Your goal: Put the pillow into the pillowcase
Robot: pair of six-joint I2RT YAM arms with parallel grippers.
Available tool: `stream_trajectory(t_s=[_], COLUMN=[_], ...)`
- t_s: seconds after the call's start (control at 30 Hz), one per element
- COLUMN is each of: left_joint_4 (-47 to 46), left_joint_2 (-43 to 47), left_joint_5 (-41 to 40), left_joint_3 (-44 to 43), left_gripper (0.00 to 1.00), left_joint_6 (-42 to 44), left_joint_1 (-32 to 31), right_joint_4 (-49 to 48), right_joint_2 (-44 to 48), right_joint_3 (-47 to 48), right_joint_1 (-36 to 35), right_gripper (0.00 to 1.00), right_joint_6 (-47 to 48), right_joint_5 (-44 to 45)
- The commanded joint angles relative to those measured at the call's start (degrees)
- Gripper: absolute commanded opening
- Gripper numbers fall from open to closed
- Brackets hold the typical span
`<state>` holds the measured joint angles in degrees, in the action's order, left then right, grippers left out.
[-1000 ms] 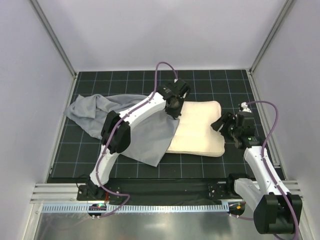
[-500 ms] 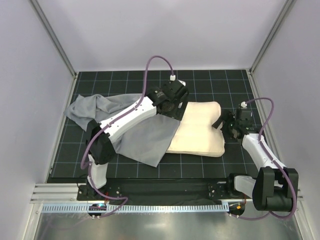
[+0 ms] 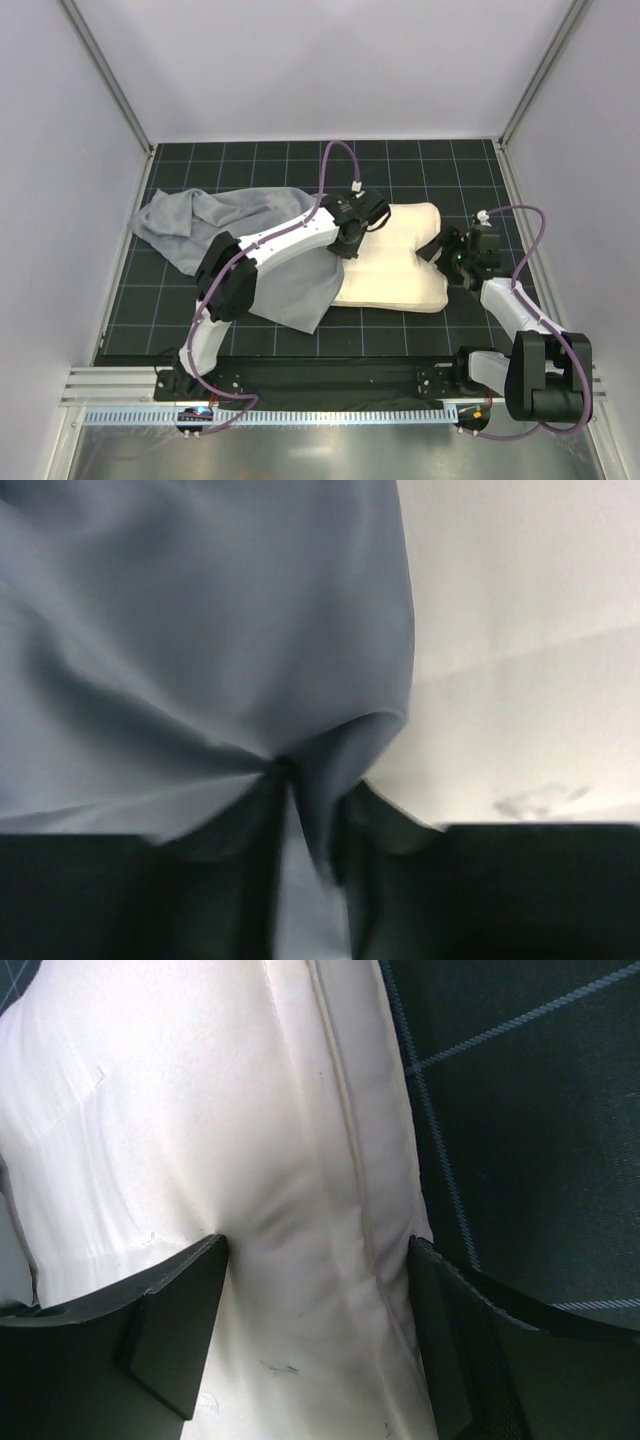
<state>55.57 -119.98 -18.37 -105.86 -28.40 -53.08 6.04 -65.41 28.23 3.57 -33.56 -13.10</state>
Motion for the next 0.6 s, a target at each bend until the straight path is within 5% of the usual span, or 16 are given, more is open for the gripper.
stream_trajectory(t_s=[0.0,0.03,0.07,0.1,0.2,0.37,0.57], left_joint_4=[-1.16,-0.30,-0.29,1.54,3.57,2.79,9.37], left_joint_2=[-0.33,-1.30,-1.31,-2.26,-2.36,1.33,5.88], left_joint_5=[0.87,2.97,3.34,3.60,5.27,12.65,16.08], left_joint_3=[-0.48,-2.14,-3.72,-5.30,-10.23,-13.05,-22.62], left_gripper=[0.12,0.00,0.00,0.00,0.00,0.00,0.00], left_joint_6=[0.97,2.46,3.00,3.61,5.02,5.11,4.59], left_joint_1=[-0.18,-0.79,-1.15,-1.58,-2.81,-3.17,-3.26], right_joint_4=[-5.68,-7.87,-8.59,-9.81,-12.27,-10.02,10.81], right_joint_2=[-1.04,-1.30,-1.56,-1.74,-1.13,9.13,21.37], right_joint_3=[-2.82,-3.09,-3.09,-2.92,-2.83,-1.34,16.39], right_joint_1=[-1.81,-2.86,-3.22,-3.57,-3.57,-5.86,-5.77], right_gripper=[0.77,0.63,0.63,0.43,0.05,0.04,0.04], right_joint_6=[-1.76,-2.12,-2.30,-2.91,-4.40,-5.38,-0.73], right_joint_5=[-5.52,-6.23,-6.84,-7.72,-12.11,-15.11,-15.99])
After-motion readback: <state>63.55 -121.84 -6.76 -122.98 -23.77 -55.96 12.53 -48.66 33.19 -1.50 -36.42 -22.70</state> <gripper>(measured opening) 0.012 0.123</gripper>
